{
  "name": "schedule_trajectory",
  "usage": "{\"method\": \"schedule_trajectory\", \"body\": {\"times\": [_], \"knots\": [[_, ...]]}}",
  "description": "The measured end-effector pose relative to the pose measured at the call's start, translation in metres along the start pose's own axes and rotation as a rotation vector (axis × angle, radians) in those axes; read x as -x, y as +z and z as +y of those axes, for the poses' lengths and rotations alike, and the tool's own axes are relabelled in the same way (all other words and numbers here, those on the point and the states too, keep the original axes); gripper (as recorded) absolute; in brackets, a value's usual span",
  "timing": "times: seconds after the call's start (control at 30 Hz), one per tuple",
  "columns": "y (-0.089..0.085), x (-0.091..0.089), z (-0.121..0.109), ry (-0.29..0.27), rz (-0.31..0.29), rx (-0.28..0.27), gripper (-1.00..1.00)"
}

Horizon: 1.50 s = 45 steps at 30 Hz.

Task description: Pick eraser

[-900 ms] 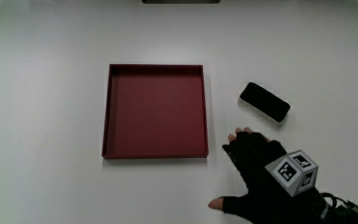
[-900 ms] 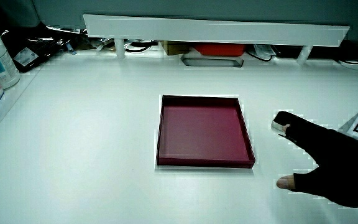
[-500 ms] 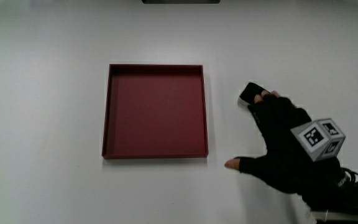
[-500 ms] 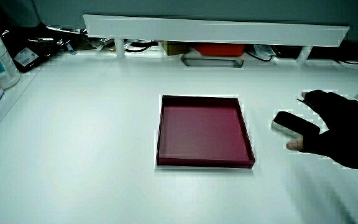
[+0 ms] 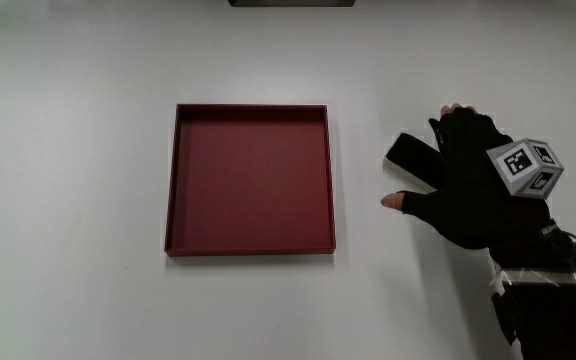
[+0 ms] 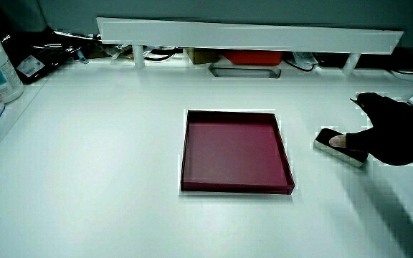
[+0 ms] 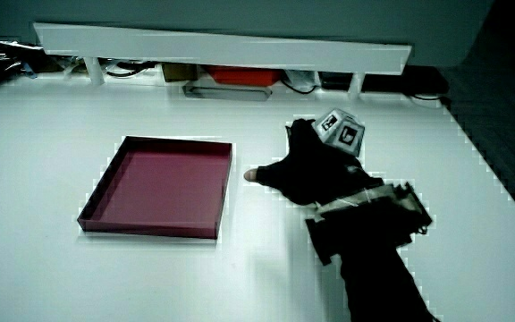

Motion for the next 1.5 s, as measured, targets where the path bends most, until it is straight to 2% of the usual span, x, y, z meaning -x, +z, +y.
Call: {"method": "schedule_trajectory", "body": {"times": [0.07, 0.13, 0.17, 0.27, 0.6, 0.7, 0.9, 1.07, 1.4, 1.5], "knots": [[-0.002, -0.005, 0.007, -0.004, 0.016, 0.015, 0.0], [-0.006, -0.017, 0.017, -0.045, 0.016, 0.016, 0.0], [-0.006, -0.017, 0.018, -0.042, 0.033, 0.029, 0.0], [-0.011, -0.028, 0.028, -0.095, 0.057, 0.05, 0.0], [-0.031, -0.058, 0.055, -0.216, 0.061, 0.106, 0.0], [-0.036, -0.061, 0.059, -0.23, 0.063, 0.134, 0.0], [-0.045, -0.073, 0.065, -0.272, 0.068, 0.156, 0.0], [-0.044, -0.07, 0.064, -0.252, 0.064, 0.15, 0.0], [-0.045, -0.072, 0.063, -0.248, 0.033, 0.034, 0.4], [-0.046, -0.072, 0.063, -0.245, 0.025, 0.014, 0.52]]}}
